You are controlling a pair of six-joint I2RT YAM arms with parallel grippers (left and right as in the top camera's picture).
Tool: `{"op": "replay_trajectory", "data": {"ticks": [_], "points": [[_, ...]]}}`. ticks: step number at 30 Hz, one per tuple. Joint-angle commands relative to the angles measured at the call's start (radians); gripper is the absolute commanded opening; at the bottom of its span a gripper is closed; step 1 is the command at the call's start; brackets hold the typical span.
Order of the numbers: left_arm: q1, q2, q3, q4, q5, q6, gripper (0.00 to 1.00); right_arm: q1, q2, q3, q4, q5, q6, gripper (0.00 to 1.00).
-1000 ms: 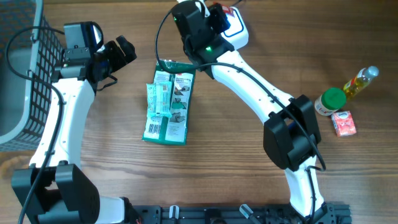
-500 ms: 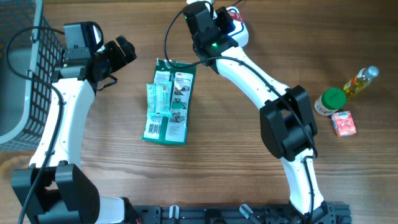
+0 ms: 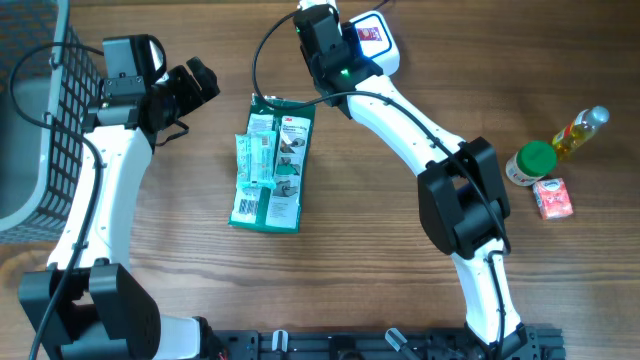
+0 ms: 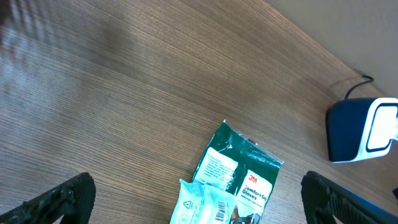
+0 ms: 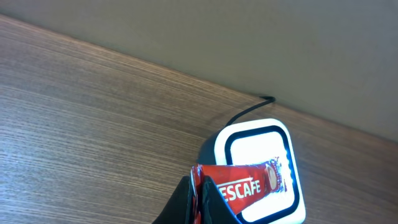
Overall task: Scan the item barcode
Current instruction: 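Hold the red stick's label over the white scanner with the right gripper, then carry the red stick to the right side and lower it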
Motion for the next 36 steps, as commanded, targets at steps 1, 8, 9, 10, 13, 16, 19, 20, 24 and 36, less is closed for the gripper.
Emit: {"op": "replay_trajectory", "data": {"ticks": [1,8,9,10,13,16,19,20,24,36], "points": [[0.001,0.000,0.007,0.003,-0.002,0.005,1.00,-0.009,0.017,-0.004,0.000,-0.003,0.030,0.09],[0.001,0.000,0.007,0.003,-0.002,0.005,1.00,-0.009,-0.071,-0.003,-0.006,0.105,0.029,0.04],[0.001,0.000,0.007,0.003,-0.002,0.005,1.00,-0.009,-0.093,-0.003,-0.014,0.105,0.029,0.04],[0.001,0.000,0.007,0.003,-0.002,0.005,1.00,-0.009,-0.119,-0.003,-0.030,0.105,0.029,0.04],[0.001,0.000,0.007,0.003,-0.002,0.005,1.00,-0.010,-0.220,-0.003,-0.137,0.105,0.031,0.04],[0.001,0.000,0.007,0.003,-0.002,0.005,1.00,-0.032,-0.326,-0.003,-0.356,0.087,0.087,0.04],[0.001,0.000,0.007,0.003,-0.002,0.005,1.00,-0.082,-0.378,-0.003,-0.558,-0.062,0.096,0.04],[0.001,-0.001,0.007,0.003,-0.002,0.005,1.00,-0.106,-0.382,-0.003,-0.621,-0.128,0.093,0.04],[0.001,0.000,0.007,0.003,-0.002,0.005,1.00,-0.260,-0.336,-0.005,-0.943,-0.486,-0.004,0.04],[0.001,0.000,0.007,0.003,-0.002,0.005,1.00,-0.465,-0.165,-0.005,-1.210,-0.458,0.095,0.50]]}}
